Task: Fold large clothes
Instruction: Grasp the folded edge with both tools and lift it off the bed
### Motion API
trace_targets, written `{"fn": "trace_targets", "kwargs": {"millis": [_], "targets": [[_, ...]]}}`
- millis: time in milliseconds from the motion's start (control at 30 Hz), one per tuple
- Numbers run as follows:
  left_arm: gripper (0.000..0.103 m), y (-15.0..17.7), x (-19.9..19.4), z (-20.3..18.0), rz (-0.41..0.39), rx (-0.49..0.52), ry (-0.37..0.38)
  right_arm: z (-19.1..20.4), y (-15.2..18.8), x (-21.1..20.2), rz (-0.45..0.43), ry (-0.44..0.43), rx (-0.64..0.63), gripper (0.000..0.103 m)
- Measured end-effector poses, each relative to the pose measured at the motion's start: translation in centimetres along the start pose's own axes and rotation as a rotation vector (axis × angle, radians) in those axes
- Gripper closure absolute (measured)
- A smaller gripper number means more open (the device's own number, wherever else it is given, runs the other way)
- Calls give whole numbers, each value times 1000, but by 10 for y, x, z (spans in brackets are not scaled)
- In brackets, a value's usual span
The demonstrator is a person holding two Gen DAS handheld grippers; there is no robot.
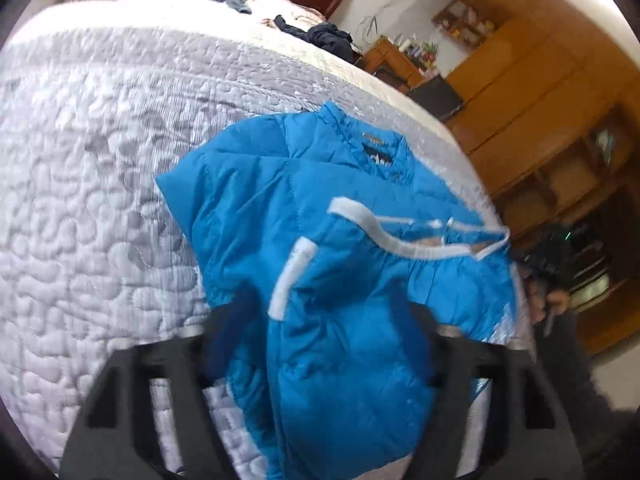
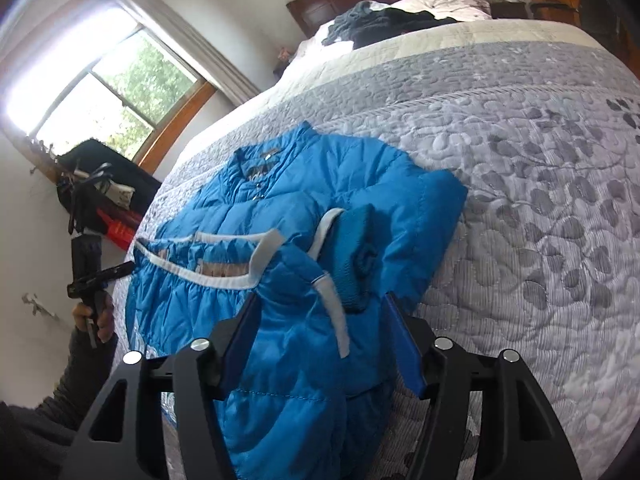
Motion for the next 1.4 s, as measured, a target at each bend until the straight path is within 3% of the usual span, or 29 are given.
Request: {"fn": "trace_targets", "kwargs": {"millis": [100,200,400,733,933,1200,1400], "targets": [[83,4,-2,-4,-9,34,-40,9,0,0,-4,-3,-36,63],[89,7,-10,-3,-42,28,-12,19,1,-4,-37,40,-88,81],[93,14,-19,-12,-82,60,6,27,7,-20,-85,75,-113,91],[94,6,-60,-65,-187,173,85,61,5,-86,-239,70,-157,94],[94,-26,-76,-75,-230,195,107,68,-21,-111,-325,72,-158,95],[94,-91,-61,-62,-211,171,110,59,-75,-103,-335,75,-119,95],[94,-140,-26,-27,-184,91,94,42,-128,-54,-283,116,-79,95]]}}
Point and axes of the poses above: each gripper's, at about its wrist camera, not at the fingertips, and x roughly the way its jaws point, z to its left, y to its underside, the point moved 2 cm from there along x, roughly the way its jaws point, and after that the axes turned 14 degrees about y, right-handed, at the moved point
